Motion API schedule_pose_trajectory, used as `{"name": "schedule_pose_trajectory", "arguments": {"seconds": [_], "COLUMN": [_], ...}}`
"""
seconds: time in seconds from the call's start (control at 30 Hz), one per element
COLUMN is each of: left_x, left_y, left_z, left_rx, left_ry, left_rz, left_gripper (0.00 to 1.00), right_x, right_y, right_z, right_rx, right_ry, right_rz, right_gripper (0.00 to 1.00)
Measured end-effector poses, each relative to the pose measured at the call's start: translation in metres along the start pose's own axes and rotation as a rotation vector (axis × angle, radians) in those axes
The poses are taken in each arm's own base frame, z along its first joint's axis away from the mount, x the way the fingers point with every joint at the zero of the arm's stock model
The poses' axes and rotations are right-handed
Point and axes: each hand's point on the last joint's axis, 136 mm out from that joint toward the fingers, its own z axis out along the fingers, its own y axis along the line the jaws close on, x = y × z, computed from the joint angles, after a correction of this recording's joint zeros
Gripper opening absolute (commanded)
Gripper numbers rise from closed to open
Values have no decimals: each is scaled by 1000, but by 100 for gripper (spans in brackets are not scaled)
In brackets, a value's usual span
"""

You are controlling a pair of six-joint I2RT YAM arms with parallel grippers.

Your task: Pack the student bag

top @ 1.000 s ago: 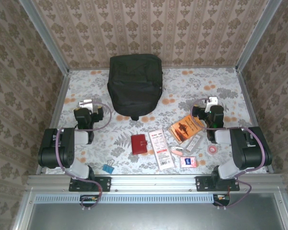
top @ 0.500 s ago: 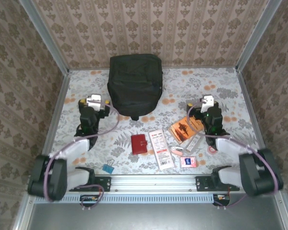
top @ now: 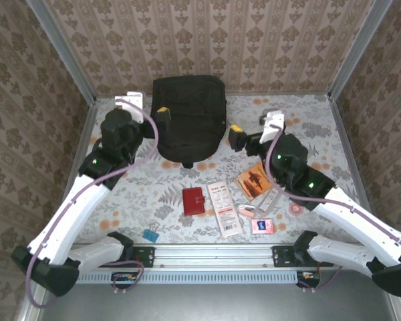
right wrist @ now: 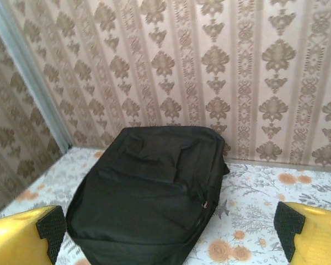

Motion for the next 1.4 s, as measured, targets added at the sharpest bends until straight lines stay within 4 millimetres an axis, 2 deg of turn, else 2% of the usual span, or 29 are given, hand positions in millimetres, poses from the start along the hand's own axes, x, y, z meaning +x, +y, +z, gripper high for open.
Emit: {"name": "schedule_pose_trajectory", "arguments": {"seconds": [0.03,0.1,0.13,0.2,0.27,0.3,0.43,0.53,0.67,0.83,0.97,1.13,1.27,1.4], "left_x": [16,53,65,82,90,94,105,109,105,86,76,81,85,86], "left_y": [8,20,21,11,-1,-7,-13,-10,-3,3,1,-1,1,6], "left_z": [10,31,39,54,67,72,77,72,67,45,31,32,32,32], "left_rx": [-14,-44,-48,-34,-13,-2,2,-13,-26,-21,6,15,3,-19], "left_ry": [67,224,287,392,451,479,541,575,577,514,482,499,507,506], "left_rz": [-33,-92,-107,-116,-118,-120,-148,-190,-243,-302,-334,-345,-342,-340], "left_gripper": [100,100,100,100,100,100,100,100,100,100,100,100,100,100], "right_x": [0,12,18,33,60,83,159,193,226,248,259,265,264,272], "right_y": [-5,-22,-29,-37,-36,-34,-30,-30,-33,-39,-42,-38,-31,-16], "right_z": [1,12,21,51,80,94,130,166,186,202,216,224,226,222], "right_rx": [7,34,47,61,52,45,35,57,97,129,141,131,117,96], "right_ry": [9,88,135,238,341,412,659,758,826,846,839,837,831,843], "right_rz": [20,73,98,153,193,213,306,385,479,596,688,757,783,794], "right_gripper": [100,100,100,100,99,96,87,81,71,56,32,7,0,0]}}
